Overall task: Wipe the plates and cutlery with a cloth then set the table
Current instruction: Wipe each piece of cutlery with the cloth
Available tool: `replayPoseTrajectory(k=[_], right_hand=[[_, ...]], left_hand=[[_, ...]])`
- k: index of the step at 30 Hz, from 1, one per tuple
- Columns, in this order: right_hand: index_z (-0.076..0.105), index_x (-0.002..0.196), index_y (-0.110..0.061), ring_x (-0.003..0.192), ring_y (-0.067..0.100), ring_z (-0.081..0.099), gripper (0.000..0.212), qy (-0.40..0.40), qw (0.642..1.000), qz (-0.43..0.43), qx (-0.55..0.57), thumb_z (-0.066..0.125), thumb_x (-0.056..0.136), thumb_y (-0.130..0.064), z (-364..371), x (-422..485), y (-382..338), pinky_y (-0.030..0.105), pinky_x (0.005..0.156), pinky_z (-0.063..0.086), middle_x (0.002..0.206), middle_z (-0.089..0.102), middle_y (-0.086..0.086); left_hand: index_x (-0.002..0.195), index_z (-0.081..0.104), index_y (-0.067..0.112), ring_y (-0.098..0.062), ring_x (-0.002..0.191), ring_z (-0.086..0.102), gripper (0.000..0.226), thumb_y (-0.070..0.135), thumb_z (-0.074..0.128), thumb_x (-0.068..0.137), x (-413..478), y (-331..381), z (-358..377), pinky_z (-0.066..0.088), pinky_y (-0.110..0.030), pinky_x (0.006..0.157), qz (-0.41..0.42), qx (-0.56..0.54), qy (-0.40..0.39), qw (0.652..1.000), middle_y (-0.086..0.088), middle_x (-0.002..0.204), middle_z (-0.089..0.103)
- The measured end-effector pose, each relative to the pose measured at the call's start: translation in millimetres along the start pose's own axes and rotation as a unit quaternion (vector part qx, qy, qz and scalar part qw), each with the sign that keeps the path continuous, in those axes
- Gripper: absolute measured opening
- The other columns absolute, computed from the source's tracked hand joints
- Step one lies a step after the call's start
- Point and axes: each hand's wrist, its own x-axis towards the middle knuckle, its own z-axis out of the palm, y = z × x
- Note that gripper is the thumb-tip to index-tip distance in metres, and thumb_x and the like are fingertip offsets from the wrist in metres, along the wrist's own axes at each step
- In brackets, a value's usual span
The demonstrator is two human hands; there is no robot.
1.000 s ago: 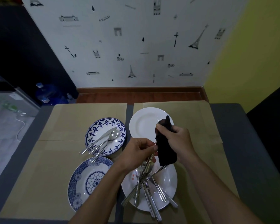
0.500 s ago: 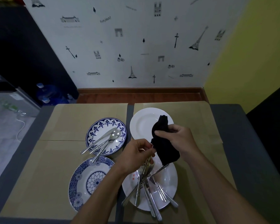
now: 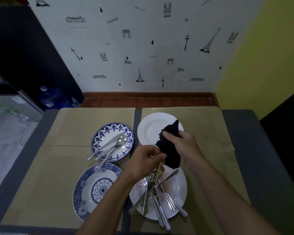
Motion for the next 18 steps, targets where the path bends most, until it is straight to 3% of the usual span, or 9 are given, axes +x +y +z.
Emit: replayPoseTrajectory(k=[2,4,6,9,12,16,18], right_hand=[[0.076,0.096,-0.015,0.09,0.02,0.075,0.022,0.018,1.0,-0.001,-0.025,0.069,0.098,-0.035,2,0,3,0.032,0.079,0.061,0.091,0.079,0.004],[0.076,0.096,-0.015,0.095,0.022,0.075,0.028,0.02,0.999,0.016,-0.032,0.066,0.099,-0.04,4,1,7,0.04,0.089,0.061,0.095,0.079,0.006],[0.077,0.099,-0.012,0.098,0.028,0.075,0.02,-0.003,0.999,0.034,-0.011,0.072,0.096,-0.032,4,1,7,0.048,0.095,0.059,0.096,0.08,0.008],[0.078,0.101,-0.01,0.097,0.036,0.076,0.017,-0.005,0.999,0.024,0.022,0.082,0.085,-0.012,0,1,3,0.054,0.092,0.06,0.095,0.08,0.01],[0.078,0.103,-0.011,0.094,0.032,0.077,0.019,0.014,0.999,0.014,0.046,0.083,0.085,-0.017,-1,2,5,0.05,0.089,0.062,0.096,0.08,0.01],[0.076,0.111,-0.005,0.1,0.034,0.075,0.027,-0.056,0.995,0.068,0.049,0.075,0.093,-0.025,-3,0,6,0.043,0.084,0.061,0.105,0.079,0.015],[0.076,0.111,-0.004,0.101,0.032,0.075,0.026,-0.082,0.995,0.064,0.014,0.073,0.094,-0.024,-8,0,4,0.041,0.086,0.061,0.106,0.079,0.015]], left_hand=[[0.085,0.07,-0.003,-0.024,0.057,0.065,0.017,0.011,0.07,0.093,3,3,-1,0.047,-0.03,0.057,0.006,-0.01,0.001,1.0,-0.015,0.072,0.072],[0.085,0.07,-0.005,-0.021,0.054,0.065,0.015,0.007,0.069,0.093,5,6,-4,0.049,-0.026,0.054,0.007,-0.014,0.01,1.0,-0.016,0.071,0.071],[0.082,0.07,-0.003,-0.021,0.053,0.064,0.014,0.006,0.069,0.092,6,5,-6,0.048,-0.024,0.052,0.002,-0.018,0.014,1.0,-0.017,0.07,0.07],[0.079,0.07,0.002,-0.027,0.057,0.062,0.016,0.012,0.071,0.092,4,-1,-5,0.045,-0.03,0.056,-0.014,-0.02,0.005,1.0,-0.018,0.07,0.072],[0.081,0.071,0.001,-0.027,0.058,0.063,0.016,0.013,0.072,0.091,3,-1,-1,0.045,-0.037,0.06,-0.019,-0.025,0.006,0.999,-0.016,0.07,0.072],[0.083,0.069,-0.01,-0.01,0.048,0.062,0.015,0.003,0.07,0.09,3,7,-2,0.046,-0.019,0.05,-0.002,-0.01,0.024,1.0,-0.01,0.062,0.069],[0.083,0.071,-0.009,-0.01,0.05,0.062,0.014,0.003,0.07,0.09,1,6,-4,0.046,-0.017,0.053,-0.006,-0.004,0.015,1.0,-0.009,0.063,0.07]])
